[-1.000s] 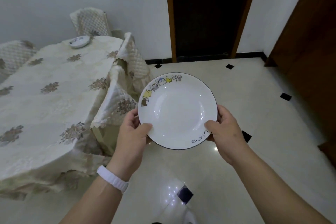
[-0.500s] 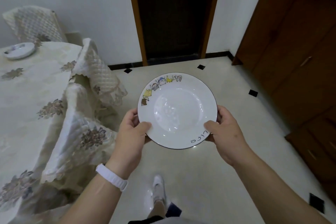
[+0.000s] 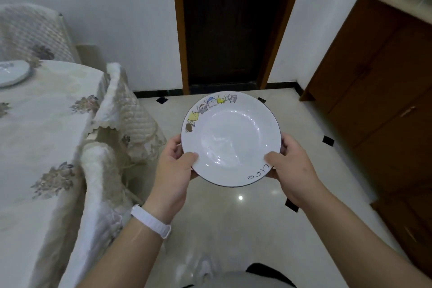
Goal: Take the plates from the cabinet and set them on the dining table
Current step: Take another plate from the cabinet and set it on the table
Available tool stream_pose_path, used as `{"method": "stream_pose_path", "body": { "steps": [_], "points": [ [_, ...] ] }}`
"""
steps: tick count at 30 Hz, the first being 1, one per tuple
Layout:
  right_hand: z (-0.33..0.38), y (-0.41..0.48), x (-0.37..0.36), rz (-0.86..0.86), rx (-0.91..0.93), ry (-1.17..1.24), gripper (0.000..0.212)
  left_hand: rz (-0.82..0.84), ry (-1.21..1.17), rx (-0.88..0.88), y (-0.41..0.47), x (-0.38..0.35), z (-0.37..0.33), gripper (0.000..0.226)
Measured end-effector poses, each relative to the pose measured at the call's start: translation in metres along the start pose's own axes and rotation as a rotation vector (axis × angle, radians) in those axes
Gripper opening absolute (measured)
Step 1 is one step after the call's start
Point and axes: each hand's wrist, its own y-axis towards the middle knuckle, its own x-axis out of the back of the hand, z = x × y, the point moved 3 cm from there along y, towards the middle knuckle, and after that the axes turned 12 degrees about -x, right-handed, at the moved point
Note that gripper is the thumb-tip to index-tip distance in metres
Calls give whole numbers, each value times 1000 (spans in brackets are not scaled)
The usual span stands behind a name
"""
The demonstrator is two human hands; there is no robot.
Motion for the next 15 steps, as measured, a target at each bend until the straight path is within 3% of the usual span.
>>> {"method": "stream_pose_path", "body": {
  "steps": [15],
  "points": [
    [53,168,-31,122,-9,22,43,-154,89,3,148,-32,21,43]
  ]
}}
